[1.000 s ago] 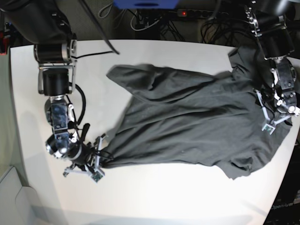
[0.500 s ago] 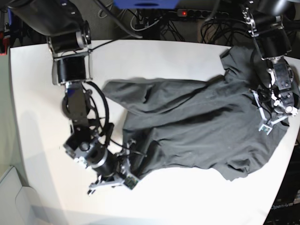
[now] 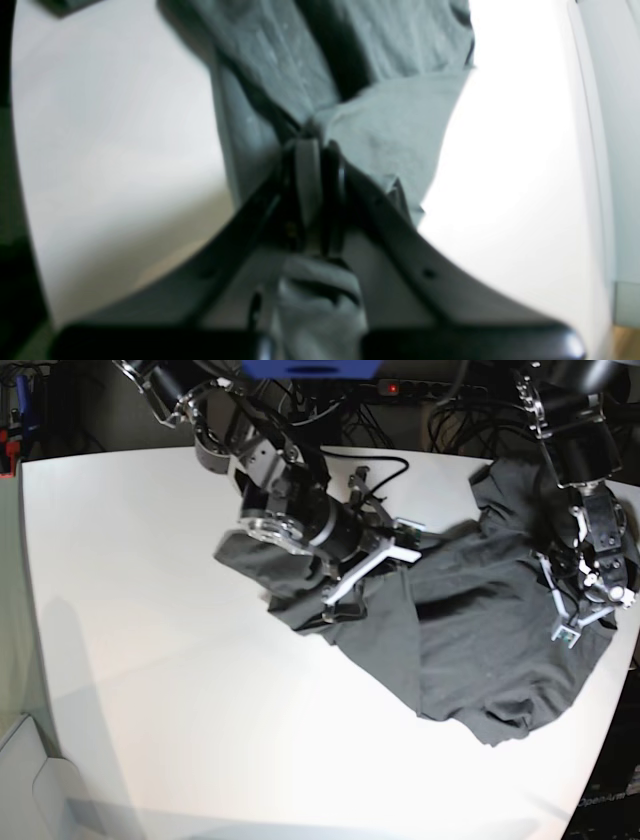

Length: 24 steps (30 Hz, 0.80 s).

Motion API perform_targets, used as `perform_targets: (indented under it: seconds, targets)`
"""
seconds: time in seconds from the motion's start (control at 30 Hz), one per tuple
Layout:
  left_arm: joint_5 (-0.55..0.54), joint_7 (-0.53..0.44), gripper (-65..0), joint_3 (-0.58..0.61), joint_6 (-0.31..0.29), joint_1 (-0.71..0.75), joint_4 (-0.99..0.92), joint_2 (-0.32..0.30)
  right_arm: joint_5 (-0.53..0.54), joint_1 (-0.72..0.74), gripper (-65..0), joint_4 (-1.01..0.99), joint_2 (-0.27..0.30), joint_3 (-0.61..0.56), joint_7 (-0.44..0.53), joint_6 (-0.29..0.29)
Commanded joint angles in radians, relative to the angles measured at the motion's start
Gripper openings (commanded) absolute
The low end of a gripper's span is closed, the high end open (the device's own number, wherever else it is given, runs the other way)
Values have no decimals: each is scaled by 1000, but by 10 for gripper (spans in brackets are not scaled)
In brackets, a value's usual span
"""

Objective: Layout the t-shirt on the table in an organized manner, then fold the t-shirt properly
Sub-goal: 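Swing the held hem with the right gripper to spread the shirt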

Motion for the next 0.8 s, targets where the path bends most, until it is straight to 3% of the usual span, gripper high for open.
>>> perform_targets:
  seconds: [0.0,0.13,0.27,0.47,0.57,0.7,0.77]
  targets:
    - [4,-6,-299,-3,5,-23,17,-23,18,0,-650,44,-9,-14,28,-10]
    - [4,-6,-299,-3,5,-23,17,-23,18,-55,-650,139,-15,-47,28,-10]
    - [4,-6,-299,-3,5,-23,17,-21,11,-81,-650,203,-68,-50,27,-10]
    - [6,-6,-299,-3,5,-17,17,-29,17,65,-650,200,-180,170,27,-10]
    - [6,-6,-299,-3,5,-14,17,-30,18,174,-650,199,-187,283,32,-10]
    - [6,-6,-299,-3,5,-12,17,-30,20,272,-650,159,-187,335,35,-10]
    - [6,-6,-299,-3,5,-12,17,-30,20,298,-650,67,-187,331,36,-53]
